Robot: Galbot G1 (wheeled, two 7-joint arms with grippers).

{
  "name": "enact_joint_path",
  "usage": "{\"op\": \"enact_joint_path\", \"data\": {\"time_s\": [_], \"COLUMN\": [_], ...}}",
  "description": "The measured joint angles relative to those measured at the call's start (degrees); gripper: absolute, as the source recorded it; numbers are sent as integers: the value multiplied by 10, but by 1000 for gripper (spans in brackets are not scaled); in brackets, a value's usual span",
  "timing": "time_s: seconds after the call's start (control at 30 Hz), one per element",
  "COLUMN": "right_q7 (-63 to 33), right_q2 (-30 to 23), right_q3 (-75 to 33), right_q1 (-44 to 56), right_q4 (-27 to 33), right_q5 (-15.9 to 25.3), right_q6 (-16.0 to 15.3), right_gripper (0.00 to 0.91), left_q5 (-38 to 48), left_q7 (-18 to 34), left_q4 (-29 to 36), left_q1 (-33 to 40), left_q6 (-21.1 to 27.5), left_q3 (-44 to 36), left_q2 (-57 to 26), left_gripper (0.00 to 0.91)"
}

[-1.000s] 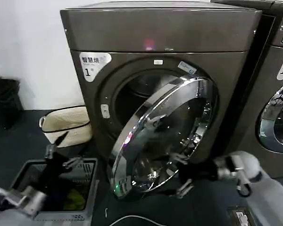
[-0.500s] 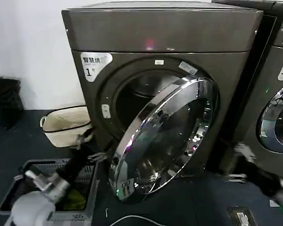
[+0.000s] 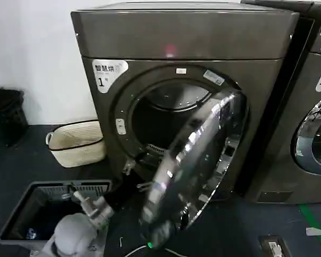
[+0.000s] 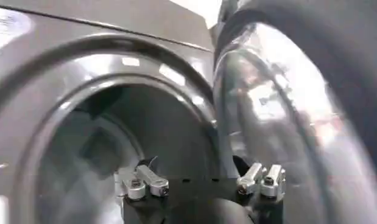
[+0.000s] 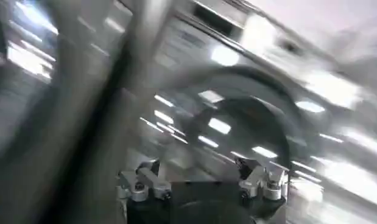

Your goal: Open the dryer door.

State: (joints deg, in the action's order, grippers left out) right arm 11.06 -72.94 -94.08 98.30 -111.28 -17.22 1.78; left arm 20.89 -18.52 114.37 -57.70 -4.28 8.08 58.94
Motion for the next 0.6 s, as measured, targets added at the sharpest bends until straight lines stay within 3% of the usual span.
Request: {"op": "enact_joint_path", "data": {"time_s": [0.2, 0.43, 0.6], "right_q7": [-53, -95, -117], "right_q2": [-40, -58, -61], "right_q3": [-83, -171, -219], "right_q1": [-15, -23, -18], "right_q4": [46, 107, 138], "right_q5": [55, 67, 65], "right_q6": [-4, 10, 3], "right_gripper": [907, 907, 907], "left_q5": [0, -6, -12], "left_q7": [0, 0, 0], "left_q4": [-17, -47, -78], "left_q1": [36, 84, 122], "left_q6": [0, -1, 3], "left_q3": [-46, -106, -150], "left_q2": [13, 36, 65], "left_gripper": [907, 907, 907]}}
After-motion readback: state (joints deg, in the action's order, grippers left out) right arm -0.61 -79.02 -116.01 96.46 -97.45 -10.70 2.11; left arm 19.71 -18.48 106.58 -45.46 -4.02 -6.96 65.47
